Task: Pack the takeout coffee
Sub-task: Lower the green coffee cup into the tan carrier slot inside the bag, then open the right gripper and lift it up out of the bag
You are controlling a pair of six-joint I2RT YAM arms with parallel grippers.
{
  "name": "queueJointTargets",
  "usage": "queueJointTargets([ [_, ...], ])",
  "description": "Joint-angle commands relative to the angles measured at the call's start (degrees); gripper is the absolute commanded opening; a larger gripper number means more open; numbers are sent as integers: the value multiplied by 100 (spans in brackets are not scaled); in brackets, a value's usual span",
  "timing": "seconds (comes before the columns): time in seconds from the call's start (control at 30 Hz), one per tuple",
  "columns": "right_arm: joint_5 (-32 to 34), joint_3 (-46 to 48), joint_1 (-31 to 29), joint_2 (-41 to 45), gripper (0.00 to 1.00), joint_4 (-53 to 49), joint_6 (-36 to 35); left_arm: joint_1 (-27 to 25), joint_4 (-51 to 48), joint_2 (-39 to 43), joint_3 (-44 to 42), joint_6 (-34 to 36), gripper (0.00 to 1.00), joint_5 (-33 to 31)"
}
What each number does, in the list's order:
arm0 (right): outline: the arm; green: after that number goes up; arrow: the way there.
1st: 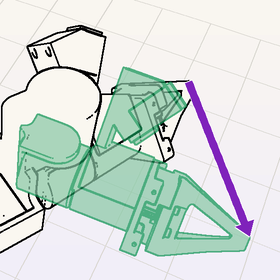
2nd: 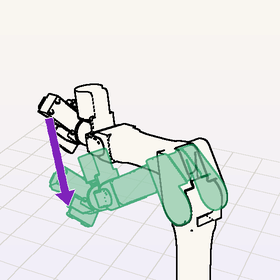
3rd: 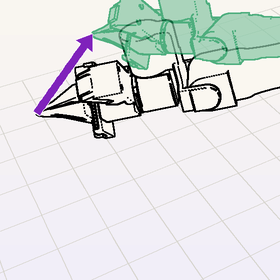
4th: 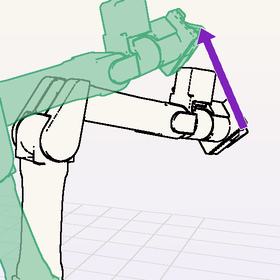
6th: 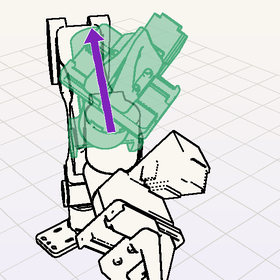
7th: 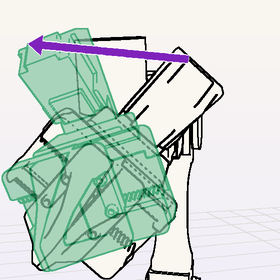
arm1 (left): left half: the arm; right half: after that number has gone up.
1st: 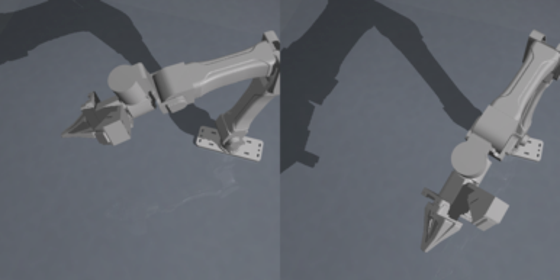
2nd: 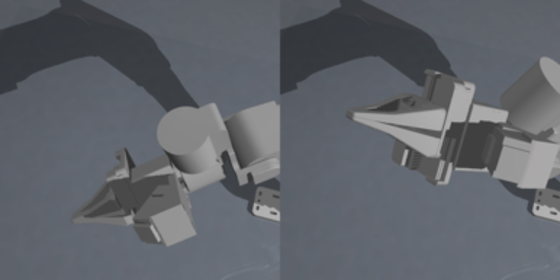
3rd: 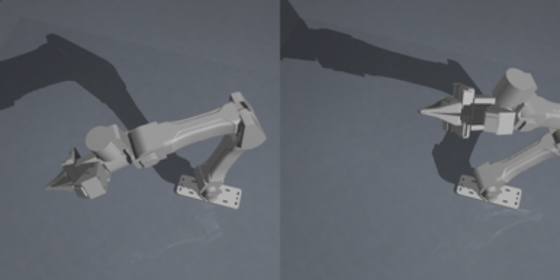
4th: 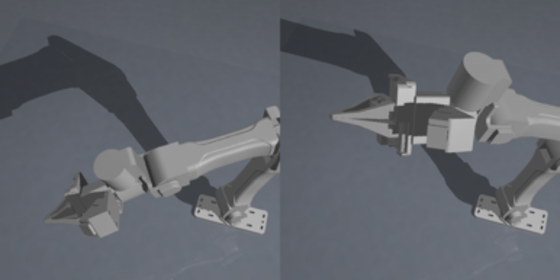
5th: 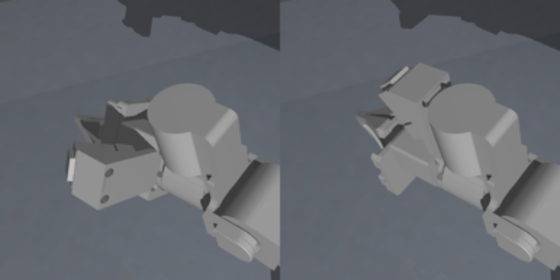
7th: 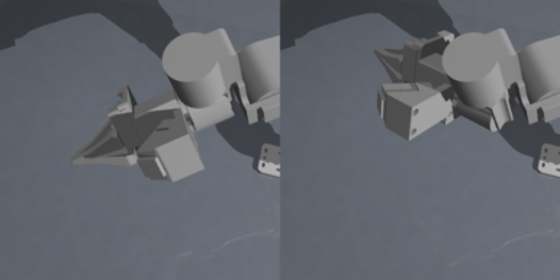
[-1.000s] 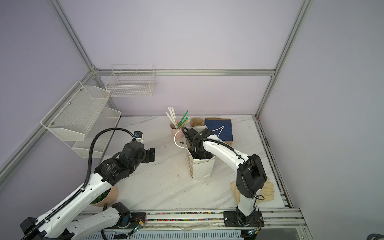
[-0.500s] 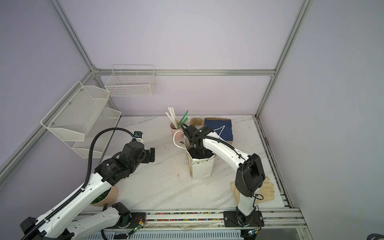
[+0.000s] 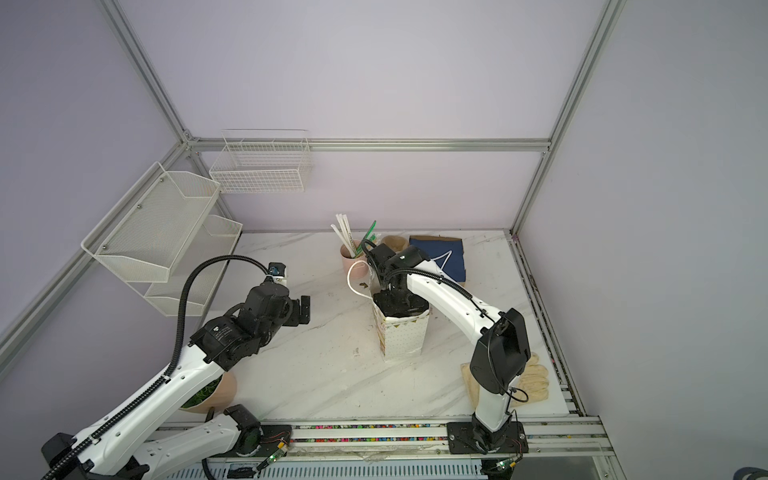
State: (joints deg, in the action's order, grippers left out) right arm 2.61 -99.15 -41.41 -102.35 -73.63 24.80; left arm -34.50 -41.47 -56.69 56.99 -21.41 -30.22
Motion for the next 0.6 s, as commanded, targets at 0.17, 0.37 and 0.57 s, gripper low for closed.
queueJointTargets([
  [0.17, 225, -421, 24, -31, 97, -320, 60, 23, 51, 17, 58, 102, 100, -28],
  [0.37, 335, -569, 19, -78, 97, -372, 69, 22, 43, 8, 58, 102, 100, -20],
  [0.57, 459, -692, 19, -152, 97, -425, 87, 23, 43, 8, 58, 102, 100, -23],
])
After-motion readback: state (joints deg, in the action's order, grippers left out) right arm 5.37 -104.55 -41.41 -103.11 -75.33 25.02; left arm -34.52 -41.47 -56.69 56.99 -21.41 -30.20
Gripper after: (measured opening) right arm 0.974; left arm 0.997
